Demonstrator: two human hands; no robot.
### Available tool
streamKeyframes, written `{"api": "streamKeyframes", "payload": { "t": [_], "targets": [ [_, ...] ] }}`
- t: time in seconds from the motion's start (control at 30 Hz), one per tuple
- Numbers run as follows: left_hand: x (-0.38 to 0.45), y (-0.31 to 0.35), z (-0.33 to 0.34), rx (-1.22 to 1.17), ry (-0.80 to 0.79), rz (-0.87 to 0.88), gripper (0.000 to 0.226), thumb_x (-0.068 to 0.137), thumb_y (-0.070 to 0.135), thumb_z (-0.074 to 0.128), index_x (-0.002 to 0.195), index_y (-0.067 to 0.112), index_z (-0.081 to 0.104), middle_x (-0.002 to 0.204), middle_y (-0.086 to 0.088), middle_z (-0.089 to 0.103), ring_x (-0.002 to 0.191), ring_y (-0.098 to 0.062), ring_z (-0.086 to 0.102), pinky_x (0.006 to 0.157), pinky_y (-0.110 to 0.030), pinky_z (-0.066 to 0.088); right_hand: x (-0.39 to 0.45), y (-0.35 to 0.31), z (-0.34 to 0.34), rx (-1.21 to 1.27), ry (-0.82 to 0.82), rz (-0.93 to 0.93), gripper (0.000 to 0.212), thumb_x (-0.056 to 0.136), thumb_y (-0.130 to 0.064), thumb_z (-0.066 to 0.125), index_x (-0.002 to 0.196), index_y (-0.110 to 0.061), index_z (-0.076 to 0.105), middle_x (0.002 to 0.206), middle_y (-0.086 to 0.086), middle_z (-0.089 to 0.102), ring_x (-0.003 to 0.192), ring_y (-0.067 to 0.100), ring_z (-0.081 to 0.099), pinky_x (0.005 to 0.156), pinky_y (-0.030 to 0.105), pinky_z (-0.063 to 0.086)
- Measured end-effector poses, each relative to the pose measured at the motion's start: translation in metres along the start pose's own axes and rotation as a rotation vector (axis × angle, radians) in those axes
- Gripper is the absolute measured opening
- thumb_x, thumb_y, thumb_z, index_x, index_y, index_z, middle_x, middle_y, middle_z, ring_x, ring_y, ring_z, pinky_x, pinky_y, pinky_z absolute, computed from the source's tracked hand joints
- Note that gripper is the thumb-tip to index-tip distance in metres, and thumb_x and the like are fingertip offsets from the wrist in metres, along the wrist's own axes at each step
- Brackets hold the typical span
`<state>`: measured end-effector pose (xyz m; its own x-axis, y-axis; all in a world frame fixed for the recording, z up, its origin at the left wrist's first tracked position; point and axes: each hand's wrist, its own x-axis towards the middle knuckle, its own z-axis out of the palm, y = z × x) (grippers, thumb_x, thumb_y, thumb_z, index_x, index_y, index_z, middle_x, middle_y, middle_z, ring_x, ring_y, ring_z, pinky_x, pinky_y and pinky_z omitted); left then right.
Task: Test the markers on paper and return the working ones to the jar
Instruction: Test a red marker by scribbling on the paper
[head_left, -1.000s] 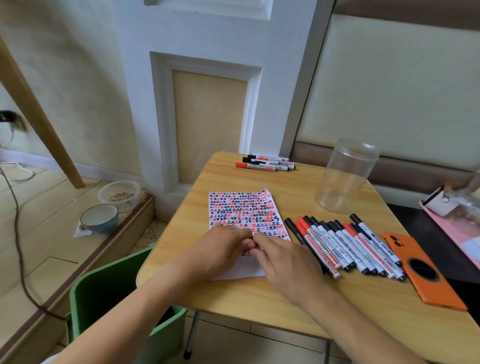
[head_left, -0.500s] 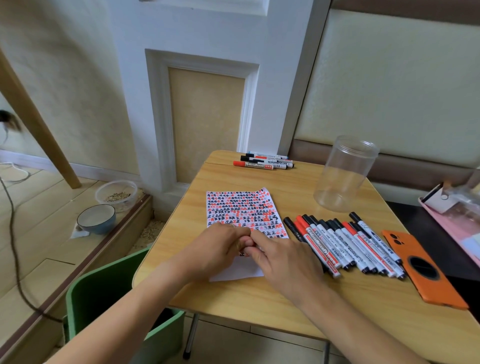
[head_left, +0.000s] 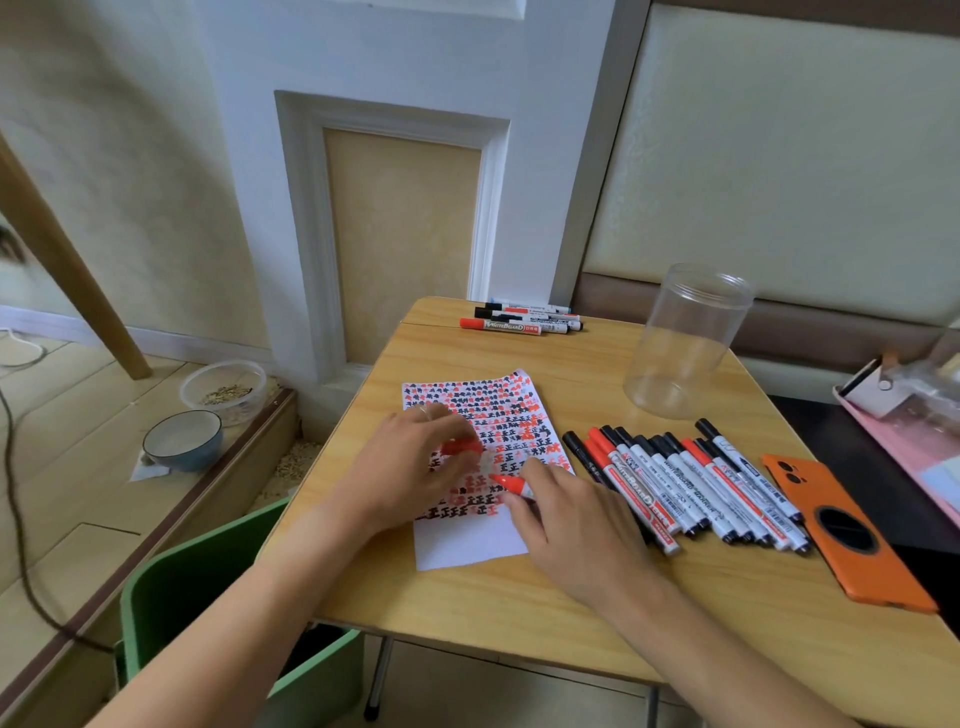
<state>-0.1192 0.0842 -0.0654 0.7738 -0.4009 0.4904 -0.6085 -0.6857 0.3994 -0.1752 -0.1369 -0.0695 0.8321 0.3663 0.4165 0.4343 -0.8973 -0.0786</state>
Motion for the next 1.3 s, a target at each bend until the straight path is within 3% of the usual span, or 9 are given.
{"api": "streamKeyframes", "payload": {
  "t": [0.1,0.33,0.57,0.67,0.8,0.9,0.97,1.17,1.3],
  "targets": [
    [0.007,-0.003,0.007,0.034,0.079,-0.117,0.015,0.094,0.038,0.070,0.105,0.028,0.072,0.104,0.012,0.065,0.088,-0.007,0.063,0.080,-0.038,0.053,0.000,-0.001,0.000,0.007,0.021,0.030,0.022,0.102,-0.044,0.047,0.100,-0.023,0.051,0.071,-0.016,0.040,0.055,0.010,0.035,0.050,0.026,0.027],
    [0.013,-0.004,0.019,0.114,-0.007,-0.190,0.024,0.094,0.037,0.070,0.115,0.030,0.075,0.131,0.008,0.065,0.118,-0.014,0.062,0.094,-0.042,0.052,-0.001,-0.002,-0.003,0.040,-0.035,0.060,0.021,0.101,-0.039,0.046,0.091,-0.031,0.029,0.069,-0.013,0.040,0.055,0.011,0.037,0.046,0.021,0.014],
    [0.006,-0.004,0.017,0.113,-0.036,-0.172,0.040,0.097,0.042,0.065,0.134,0.028,0.066,0.141,0.007,0.062,0.127,-0.015,0.060,0.102,-0.040,0.050,-0.001,-0.002,-0.005,0.085,-0.068,0.059,0.015,0.103,-0.036,0.047,0.094,-0.027,0.038,0.071,-0.012,0.042,0.058,0.012,0.042,0.047,0.022,0.017],
    [0.001,-0.010,0.013,0.140,-0.040,-0.207,0.051,0.096,0.051,0.061,0.142,0.030,0.059,0.145,0.007,0.058,0.130,-0.016,0.057,0.108,-0.043,0.046,-0.001,0.000,-0.008,0.124,-0.078,0.062,0.019,0.104,-0.043,0.044,0.106,-0.024,0.049,0.080,-0.014,0.050,0.066,0.011,0.045,0.053,0.029,0.027],
    [-0.008,-0.013,0.003,0.264,-0.097,-0.286,0.063,0.095,0.066,0.045,0.149,0.035,0.047,0.156,0.008,0.045,0.147,-0.013,0.037,0.121,-0.046,0.026,0.001,0.011,-0.019,0.426,-0.043,0.126,0.017,0.107,-0.027,0.041,0.099,-0.022,0.056,0.082,-0.012,0.054,0.074,0.010,0.052,0.062,0.037,0.039],
    [-0.014,-0.014,0.000,0.300,-0.165,-0.341,0.079,0.085,0.078,0.022,0.151,0.040,0.043,0.162,0.009,0.036,0.154,-0.012,0.020,0.124,-0.048,0.014,0.005,0.014,-0.030,0.670,-0.008,0.202,0.021,0.106,-0.020,0.049,0.123,-0.029,0.058,0.097,-0.011,0.064,0.079,0.014,0.067,0.068,0.037,0.054],
    [-0.016,-0.013,-0.001,0.278,-0.179,-0.350,0.086,0.081,0.082,0.013,0.152,0.041,0.041,0.163,0.008,0.033,0.155,-0.012,0.017,0.122,-0.046,0.012,0.008,0.012,-0.034,0.887,0.000,0.263,0.024,0.105,-0.018,0.053,0.124,-0.032,0.055,0.104,-0.004,0.067,0.077,0.020,0.072,0.070,0.038,0.060],
    [-0.018,-0.011,0.001,0.266,-0.204,-0.366,0.085,0.081,0.082,0.016,0.153,0.042,0.037,0.166,0.007,0.027,0.156,-0.012,0.010,0.123,-0.047,0.006,0.012,0.003,-0.032,1.516,-0.051,0.519,0.032,0.107,-0.007,0.046,0.121,-0.023,0.070,0.110,0.012,0.074,0.086,0.032,0.075,0.072,0.035,0.058],
    [-0.019,-0.010,0.000,0.255,-0.240,-0.373,0.083,0.084,0.081,0.020,0.155,0.040,0.032,0.168,0.005,0.021,0.157,-0.012,0.005,0.124,-0.048,0.000,0.013,0.003,-0.025,1.458,-0.084,0.476,0.026,0.099,-0.004,0.062,0.122,-0.014,0.065,0.089,0.012,0.069,0.073,0.021,0.068,0.060,0.025,0.047]
  ]
}}
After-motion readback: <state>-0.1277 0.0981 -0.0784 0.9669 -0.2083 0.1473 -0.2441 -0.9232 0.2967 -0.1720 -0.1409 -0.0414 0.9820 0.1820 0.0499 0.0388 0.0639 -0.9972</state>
